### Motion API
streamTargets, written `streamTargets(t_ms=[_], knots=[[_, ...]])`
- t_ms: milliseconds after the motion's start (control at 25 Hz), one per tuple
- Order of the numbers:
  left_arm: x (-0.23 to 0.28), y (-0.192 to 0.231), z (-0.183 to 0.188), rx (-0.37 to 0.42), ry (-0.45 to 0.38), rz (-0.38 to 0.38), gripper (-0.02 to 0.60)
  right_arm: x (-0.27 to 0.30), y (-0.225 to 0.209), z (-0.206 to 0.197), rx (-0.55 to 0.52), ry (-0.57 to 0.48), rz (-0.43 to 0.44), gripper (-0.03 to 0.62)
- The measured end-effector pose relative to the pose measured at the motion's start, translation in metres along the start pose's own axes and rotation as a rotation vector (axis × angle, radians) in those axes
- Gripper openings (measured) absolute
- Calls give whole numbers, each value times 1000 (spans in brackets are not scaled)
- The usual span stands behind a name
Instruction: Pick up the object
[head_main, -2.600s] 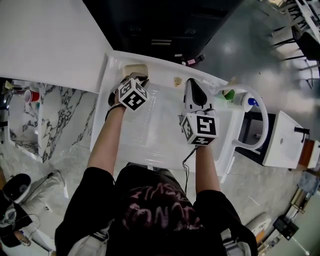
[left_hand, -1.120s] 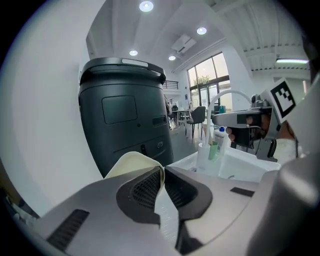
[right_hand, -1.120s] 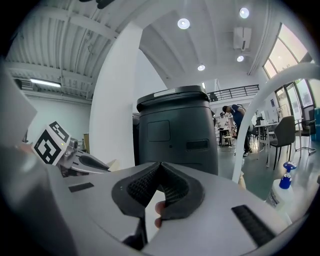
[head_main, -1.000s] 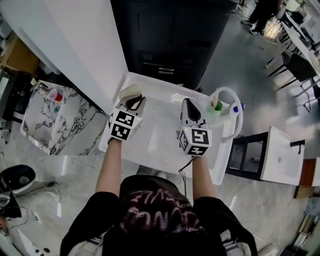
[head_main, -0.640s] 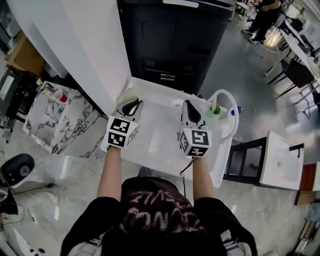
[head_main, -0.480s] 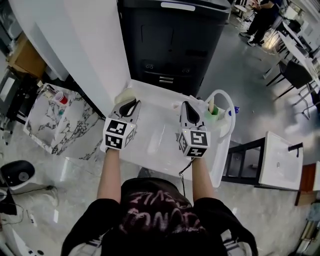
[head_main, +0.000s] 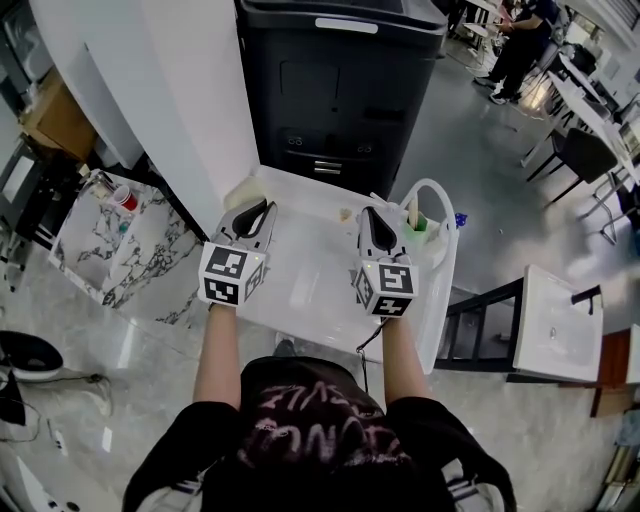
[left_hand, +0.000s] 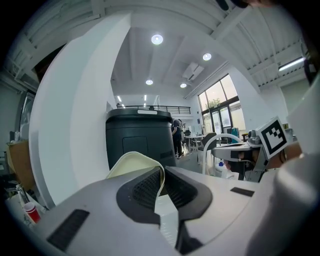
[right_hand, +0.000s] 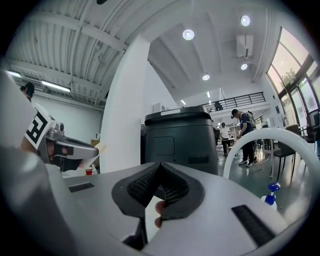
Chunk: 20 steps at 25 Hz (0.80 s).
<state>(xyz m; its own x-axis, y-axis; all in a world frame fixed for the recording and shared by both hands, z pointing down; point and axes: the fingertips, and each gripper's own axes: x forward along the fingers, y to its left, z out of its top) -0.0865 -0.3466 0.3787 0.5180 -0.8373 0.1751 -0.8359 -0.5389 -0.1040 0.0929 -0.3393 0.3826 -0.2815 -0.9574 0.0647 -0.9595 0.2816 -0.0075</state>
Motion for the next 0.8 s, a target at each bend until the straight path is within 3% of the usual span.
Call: streamTargets(t_ms=[800], knots=[[-25,-15,20,10,-60,41,38,-24,-6,6,-29,-7,27,14]])
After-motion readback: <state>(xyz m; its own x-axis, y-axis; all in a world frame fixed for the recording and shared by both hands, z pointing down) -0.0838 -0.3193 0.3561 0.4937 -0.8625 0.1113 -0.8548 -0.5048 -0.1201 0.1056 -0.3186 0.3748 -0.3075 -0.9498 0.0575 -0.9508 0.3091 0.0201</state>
